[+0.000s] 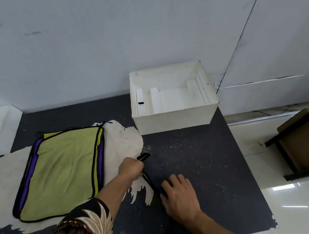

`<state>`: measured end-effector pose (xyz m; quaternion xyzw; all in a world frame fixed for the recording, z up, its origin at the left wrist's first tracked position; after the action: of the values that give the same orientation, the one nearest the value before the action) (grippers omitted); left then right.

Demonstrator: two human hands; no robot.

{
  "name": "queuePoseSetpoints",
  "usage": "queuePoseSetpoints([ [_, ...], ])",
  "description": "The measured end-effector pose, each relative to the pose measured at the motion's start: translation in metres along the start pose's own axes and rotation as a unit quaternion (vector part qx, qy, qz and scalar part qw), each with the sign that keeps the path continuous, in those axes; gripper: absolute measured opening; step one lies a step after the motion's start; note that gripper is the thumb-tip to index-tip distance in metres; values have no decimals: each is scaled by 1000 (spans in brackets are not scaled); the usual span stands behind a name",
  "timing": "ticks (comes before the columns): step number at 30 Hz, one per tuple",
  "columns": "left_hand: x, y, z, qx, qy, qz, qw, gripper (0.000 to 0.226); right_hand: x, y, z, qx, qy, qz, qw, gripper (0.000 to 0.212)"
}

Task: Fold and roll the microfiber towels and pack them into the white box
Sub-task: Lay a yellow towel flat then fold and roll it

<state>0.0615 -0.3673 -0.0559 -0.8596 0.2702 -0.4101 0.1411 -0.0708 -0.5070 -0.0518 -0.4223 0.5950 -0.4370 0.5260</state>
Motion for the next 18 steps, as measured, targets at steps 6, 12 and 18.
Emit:
queuePoseSetpoints([
  [6,-5,0,5,-8,4,-29,1000,12,5,-6,0,29,-29,42,998,8],
  [12,-18,-2,2,6,34,92,995,18,4,2,-7,-37,-59,16,997,22],
  [18,-3,-5,-20,129,155,156,967,27,-1,-11,10,-14,-42,69,997,24],
])
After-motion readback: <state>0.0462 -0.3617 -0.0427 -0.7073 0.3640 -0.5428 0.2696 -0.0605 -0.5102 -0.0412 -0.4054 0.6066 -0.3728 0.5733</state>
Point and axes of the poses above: each hand's wrist, its own z-axis towards the middle knuckle, its own y-axis out of the palm, x = y × z, the point moved 5 cm from there along z, towards the middle knuckle, and after that the axes turned 7 degrees about y, right-handed, at the moved point
